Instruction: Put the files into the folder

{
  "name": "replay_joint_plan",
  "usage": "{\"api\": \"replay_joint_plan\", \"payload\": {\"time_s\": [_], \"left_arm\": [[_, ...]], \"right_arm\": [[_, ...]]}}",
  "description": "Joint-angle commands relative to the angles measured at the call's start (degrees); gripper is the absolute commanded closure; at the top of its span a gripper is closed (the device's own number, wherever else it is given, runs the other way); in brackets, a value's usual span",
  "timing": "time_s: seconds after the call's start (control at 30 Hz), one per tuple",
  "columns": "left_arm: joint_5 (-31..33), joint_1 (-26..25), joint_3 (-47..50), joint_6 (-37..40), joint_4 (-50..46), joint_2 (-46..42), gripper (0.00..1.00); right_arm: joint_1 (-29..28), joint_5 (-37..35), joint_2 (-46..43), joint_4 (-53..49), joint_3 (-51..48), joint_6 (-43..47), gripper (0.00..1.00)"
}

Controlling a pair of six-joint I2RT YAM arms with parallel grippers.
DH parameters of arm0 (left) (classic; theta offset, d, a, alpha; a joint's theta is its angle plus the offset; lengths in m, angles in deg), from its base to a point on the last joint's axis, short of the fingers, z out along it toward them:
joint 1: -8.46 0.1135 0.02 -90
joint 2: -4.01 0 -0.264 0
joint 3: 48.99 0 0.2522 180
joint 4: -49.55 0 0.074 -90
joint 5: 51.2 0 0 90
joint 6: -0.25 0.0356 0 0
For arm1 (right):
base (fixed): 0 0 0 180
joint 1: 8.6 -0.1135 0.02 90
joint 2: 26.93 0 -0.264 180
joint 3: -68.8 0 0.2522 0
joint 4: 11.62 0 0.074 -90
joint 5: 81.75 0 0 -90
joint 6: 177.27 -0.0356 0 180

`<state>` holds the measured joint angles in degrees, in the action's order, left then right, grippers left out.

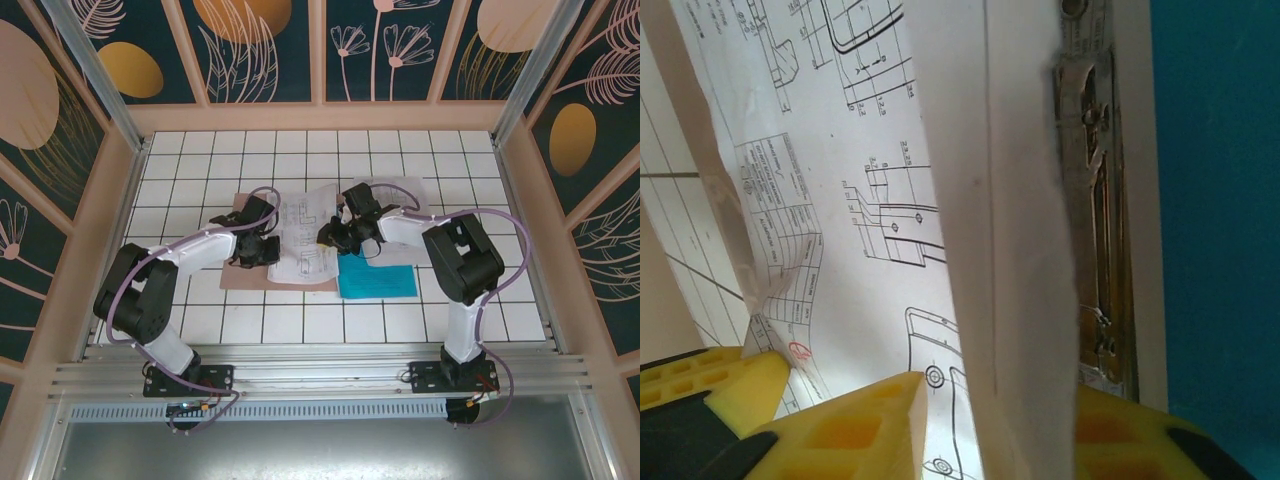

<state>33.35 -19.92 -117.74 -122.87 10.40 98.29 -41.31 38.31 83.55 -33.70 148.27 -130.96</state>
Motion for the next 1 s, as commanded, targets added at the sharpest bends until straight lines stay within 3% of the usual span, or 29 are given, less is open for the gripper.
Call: {"api": "replay_joint_plan", "payload": {"time_s": [0.0,0.17,0.23,0.27,0.33,0.4,0.53,0.73,0.97], "left_arm": [[-1.0,0.3,0.7,0.7,1.6,-1.1,1.0],[-1.0,0.3,0.6,-0.5,1.6,-1.1,1.0],[-0.5,0.2,0.4,-1.9,1.0,-1.5,0.97],[0.1,0.3,0.2,-2.8,0.4,-1.7,0.88],[1.1,0.7,0.0,-5.6,-1.0,-1.9,0.58],[1.1,2.0,0.0,-9.2,-2.4,-2.2,0.39],[0.4,6.7,2.4,-17.0,-2.0,-7.2,0.22],[0.5,12.9,4.9,-26.5,-3.0,-12.4,0.08],[-3.3,20.5,12.2,-32.3,0.8,-15.2,0.05]], "right_arm": [[-0.6,-0.3,0.9,-0.9,0.6,1.0,0.77],[-0.6,-2.8,-0.6,-2.6,0.9,2.6,0.99],[-0.6,-4.9,-1.6,-4.1,1.5,4.2,1.0],[-0.4,-5.8,-2.0,-4.6,1.9,5.2,1.0],[-0.4,-8.2,-2.8,-6.3,2.7,8.1,1.0],[-0.4,-11.7,-4.0,-7.6,3.1,11.4,1.0],[-0.2,-15.8,-8.4,-4.9,1.2,17.5,1.0],[0.4,-16.3,-11.9,0.3,0.9,25.9,1.0],[1.1,-13.1,-14.9,8.7,-1.3,32.1,1.0]]}}
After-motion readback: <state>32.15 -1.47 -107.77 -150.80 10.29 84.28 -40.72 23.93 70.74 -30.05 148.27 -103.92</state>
